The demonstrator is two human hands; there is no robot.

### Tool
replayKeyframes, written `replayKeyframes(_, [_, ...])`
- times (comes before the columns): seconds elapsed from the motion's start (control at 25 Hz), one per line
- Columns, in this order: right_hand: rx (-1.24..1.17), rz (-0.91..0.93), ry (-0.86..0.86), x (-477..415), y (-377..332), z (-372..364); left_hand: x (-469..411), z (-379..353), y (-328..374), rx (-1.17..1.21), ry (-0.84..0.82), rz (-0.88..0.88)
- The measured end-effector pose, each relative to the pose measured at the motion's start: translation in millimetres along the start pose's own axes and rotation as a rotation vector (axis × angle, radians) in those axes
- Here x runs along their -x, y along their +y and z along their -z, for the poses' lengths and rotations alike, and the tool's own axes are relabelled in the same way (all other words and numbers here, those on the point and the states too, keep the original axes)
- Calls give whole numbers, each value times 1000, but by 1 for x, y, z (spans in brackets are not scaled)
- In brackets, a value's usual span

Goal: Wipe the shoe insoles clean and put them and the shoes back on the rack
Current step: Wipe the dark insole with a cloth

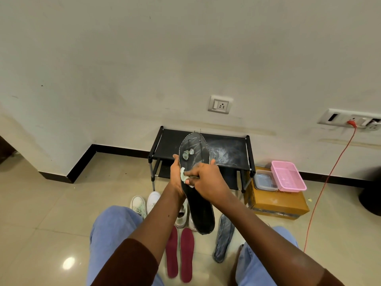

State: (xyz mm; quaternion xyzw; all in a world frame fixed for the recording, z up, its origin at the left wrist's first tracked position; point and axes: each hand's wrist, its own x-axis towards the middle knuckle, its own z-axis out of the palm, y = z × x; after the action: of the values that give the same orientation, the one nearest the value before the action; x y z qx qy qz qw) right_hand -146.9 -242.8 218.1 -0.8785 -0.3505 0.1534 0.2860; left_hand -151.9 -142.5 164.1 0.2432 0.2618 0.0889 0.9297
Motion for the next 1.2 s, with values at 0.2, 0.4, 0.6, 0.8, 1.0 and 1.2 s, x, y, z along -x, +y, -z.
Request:
replayKeyframes(0.2, [-169, -31, 107, -19, 2, -4, 6, -3, 0, 10, -22, 36])
replayKeyframes(0.4, [-86, -46, 203, -46, 4, -1, 13, -8, -11, 81, -79, 50])
replayKeyframes(0.6, [-19, -27, 139, -37, 3, -4, 5, 1, -10, 69, -87, 27])
replayKeyframes(0.8, [10, -13, -21, -14, 3, 3, -1, 0, -1, 86, -106, -84])
replayKeyframes(1.0, [-112, -35, 137, -11, 5, -1, 2, -3, 1, 46, -112, 12])
replayKeyframes(1.2, [-106, -71, 203, -40, 9, 1, 10, -2, -5, 64, -59, -53])
